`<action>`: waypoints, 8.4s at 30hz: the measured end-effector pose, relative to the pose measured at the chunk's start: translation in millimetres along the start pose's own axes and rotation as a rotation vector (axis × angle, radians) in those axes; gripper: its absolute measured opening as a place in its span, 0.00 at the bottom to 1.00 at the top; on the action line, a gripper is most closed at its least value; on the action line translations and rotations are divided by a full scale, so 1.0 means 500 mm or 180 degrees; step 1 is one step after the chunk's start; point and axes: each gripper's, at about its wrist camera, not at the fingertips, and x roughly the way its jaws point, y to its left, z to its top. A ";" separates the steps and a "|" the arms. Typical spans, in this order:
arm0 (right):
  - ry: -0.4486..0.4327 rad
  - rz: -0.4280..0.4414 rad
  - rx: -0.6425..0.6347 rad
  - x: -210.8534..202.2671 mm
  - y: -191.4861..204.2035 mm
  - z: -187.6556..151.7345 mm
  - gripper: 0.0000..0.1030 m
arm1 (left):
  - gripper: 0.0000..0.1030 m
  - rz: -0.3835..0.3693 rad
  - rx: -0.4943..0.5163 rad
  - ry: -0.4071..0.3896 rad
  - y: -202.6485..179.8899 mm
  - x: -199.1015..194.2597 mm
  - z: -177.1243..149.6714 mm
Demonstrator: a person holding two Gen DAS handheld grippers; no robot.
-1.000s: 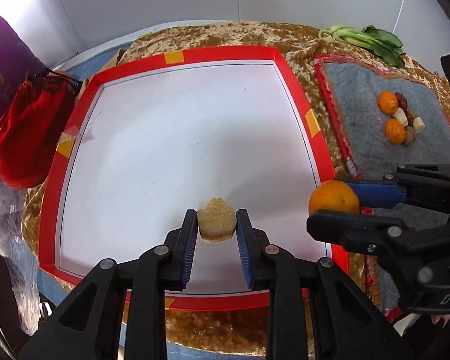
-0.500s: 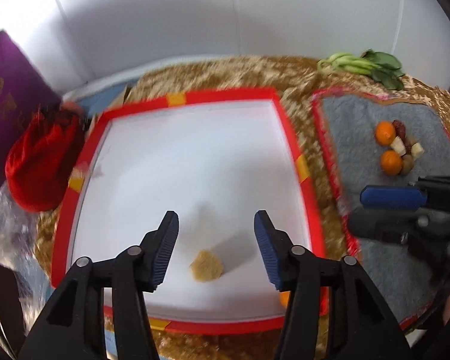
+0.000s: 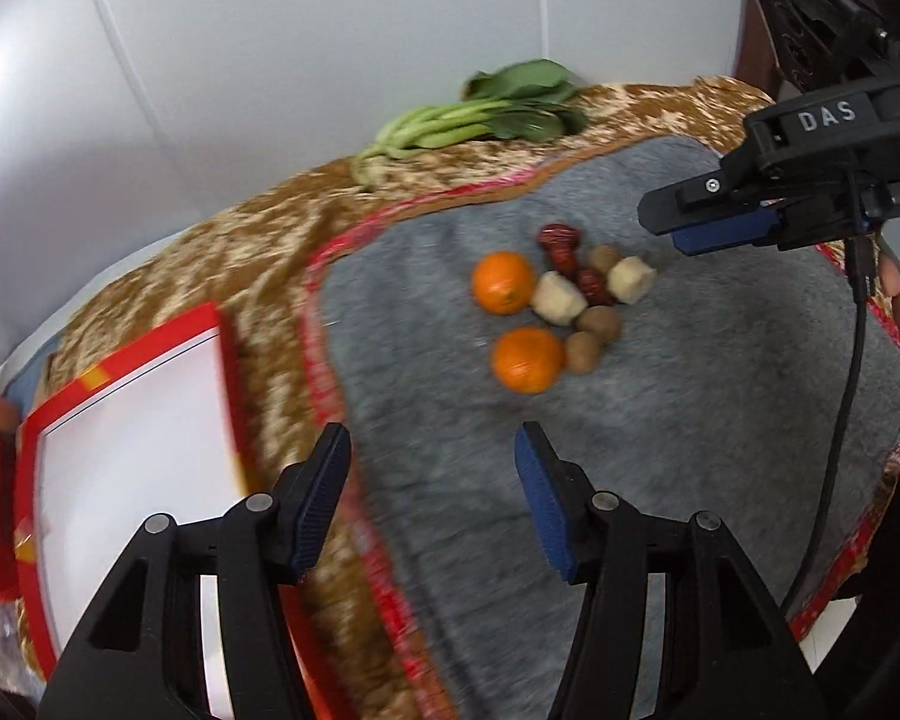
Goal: Organize fruits
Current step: 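Grasp a mandarin with the left gripper while the right gripper grasps a yam piece, then carry both fruits into the white tray and open both grippers, then grasp a brown longan with the left gripper while the right gripper grasps another longan, then carry both longans into the white tray and open both grippers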
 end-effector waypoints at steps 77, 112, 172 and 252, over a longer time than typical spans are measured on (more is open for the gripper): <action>0.0622 0.0703 -0.1541 0.272 0.392 -0.211 0.31 | 0.32 0.0822 -0.1491 0.0429 0.335 -0.062 -0.196; -0.0104 0.0387 -0.1542 0.102 0.305 -0.152 0.41 | 0.81 0.1797 -0.0977 -0.0838 0.201 -0.184 -0.069; 0.0107 -0.0027 0.0552 -0.005 -0.080 0.013 0.25 | 0.81 -0.0071 0.0256 0.0043 -0.104 0.113 0.069; 0.0443 0.0733 -0.1080 0.191 0.318 -0.178 0.33 | 0.53 0.1197 -0.1143 -0.0031 0.223 -0.095 -0.158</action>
